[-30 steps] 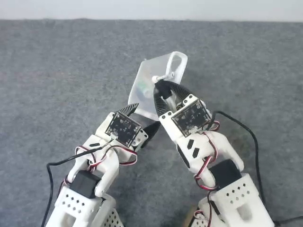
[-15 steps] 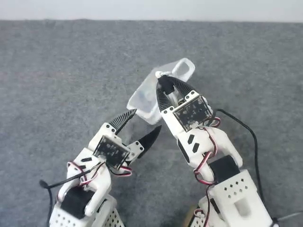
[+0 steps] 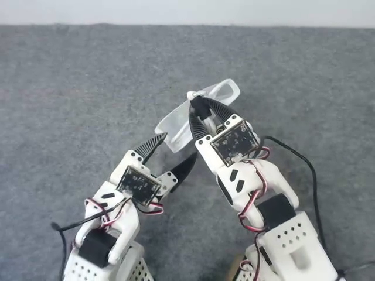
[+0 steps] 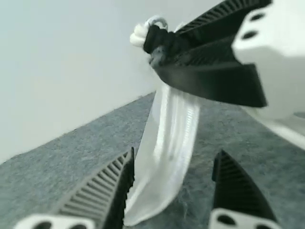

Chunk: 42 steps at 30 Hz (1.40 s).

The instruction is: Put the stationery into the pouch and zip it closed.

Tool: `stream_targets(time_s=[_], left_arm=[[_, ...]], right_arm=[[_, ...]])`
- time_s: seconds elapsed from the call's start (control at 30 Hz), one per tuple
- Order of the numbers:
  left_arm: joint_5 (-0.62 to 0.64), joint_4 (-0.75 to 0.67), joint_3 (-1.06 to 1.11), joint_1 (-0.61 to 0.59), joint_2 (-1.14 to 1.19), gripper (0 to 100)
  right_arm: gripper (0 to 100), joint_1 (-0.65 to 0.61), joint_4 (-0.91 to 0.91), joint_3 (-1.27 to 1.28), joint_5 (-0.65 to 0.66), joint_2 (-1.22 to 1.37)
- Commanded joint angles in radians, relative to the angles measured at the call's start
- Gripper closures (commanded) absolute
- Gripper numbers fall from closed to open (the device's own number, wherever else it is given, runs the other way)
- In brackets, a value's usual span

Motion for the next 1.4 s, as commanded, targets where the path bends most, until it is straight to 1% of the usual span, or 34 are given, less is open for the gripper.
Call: stream_targets(time_s=[0.0, 0.13, 0.23, 0.3, 0.37, 0.5, 0.67, 0.83, 1.13, 1.37], left_arm=[[-0.006, -0.071, 0.012, -0.003, 0.002, 75], [-0.008, -0.098, 0.036, 0.002, 0.002, 75], [-0.008, -0.104, 0.044, 0.002, 0.0, 76], [-0.008, -0.104, 0.042, 0.002, 0.0, 80], [-0.018, -0.104, 0.039, -0.002, -0.002, 87], [-0.117, -0.104, 0.039, 0.003, -0.002, 99], [-0.121, -0.101, 0.042, 0.0, -0.002, 99], [-0.123, -0.098, 0.044, -0.006, -0.002, 99], [-0.126, -0.098, 0.044, -0.008, -0.002, 99], [-0.126, -0.103, 0.044, -0.052, -0.002, 99]], right_arm=[[99.3, -0.028, 0.035, -0.005, 0.015, -0.016], [99.3, -0.091, 0.124, -0.002, 0.052, -0.093], [99.3, -0.107, 0.154, 0.0, 0.055, -0.131], [99.3, -0.104, 0.153, 0.0, 0.06, -0.133], [99.3, -0.094, 0.148, 0.0, 0.06, -0.124], [99.3, -0.048, 0.102, 0.014, 0.055, -0.107], [99.3, -0.019, 0.058, 0.037, 0.052, -0.111], [99.3, 0.016, 0.048, 0.032, 0.009, -0.113], [99.3, 0.18, -0.054, 0.037, -0.104, -0.104], [99.3, 0.237, -0.079, 0.038, -0.115, -0.102]])
